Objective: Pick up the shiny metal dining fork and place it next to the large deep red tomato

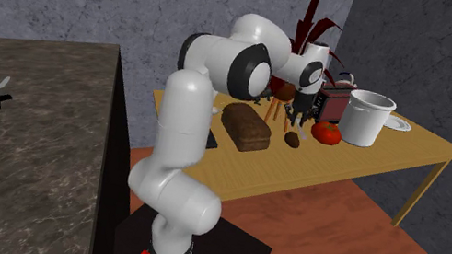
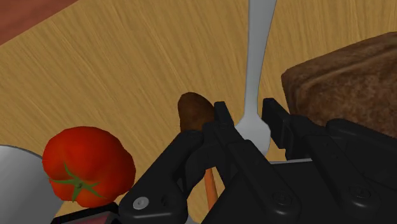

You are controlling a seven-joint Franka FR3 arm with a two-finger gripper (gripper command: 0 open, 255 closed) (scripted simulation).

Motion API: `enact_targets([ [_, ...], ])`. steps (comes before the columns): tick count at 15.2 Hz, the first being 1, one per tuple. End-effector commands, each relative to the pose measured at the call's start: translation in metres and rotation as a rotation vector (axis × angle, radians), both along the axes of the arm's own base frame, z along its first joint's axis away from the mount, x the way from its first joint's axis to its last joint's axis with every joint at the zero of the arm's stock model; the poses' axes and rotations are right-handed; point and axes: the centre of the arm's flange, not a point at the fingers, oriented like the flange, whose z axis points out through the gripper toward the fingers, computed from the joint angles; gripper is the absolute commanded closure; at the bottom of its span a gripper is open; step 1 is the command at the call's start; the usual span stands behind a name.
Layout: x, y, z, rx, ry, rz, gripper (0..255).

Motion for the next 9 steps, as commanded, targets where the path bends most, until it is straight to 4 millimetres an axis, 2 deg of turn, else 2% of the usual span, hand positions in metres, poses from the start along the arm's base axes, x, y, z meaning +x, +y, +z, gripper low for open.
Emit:
enact_targets([
  [1, 0.018, -0.019, -0.001, 0.0, -0.001, 0.001, 255],
  [8, 0.087, -0.08, -0.001, 0.0, -0.001, 0.001, 255],
  [9, 0.105, -0.096, -0.001, 0.0, -0.001, 0.001, 255],
])
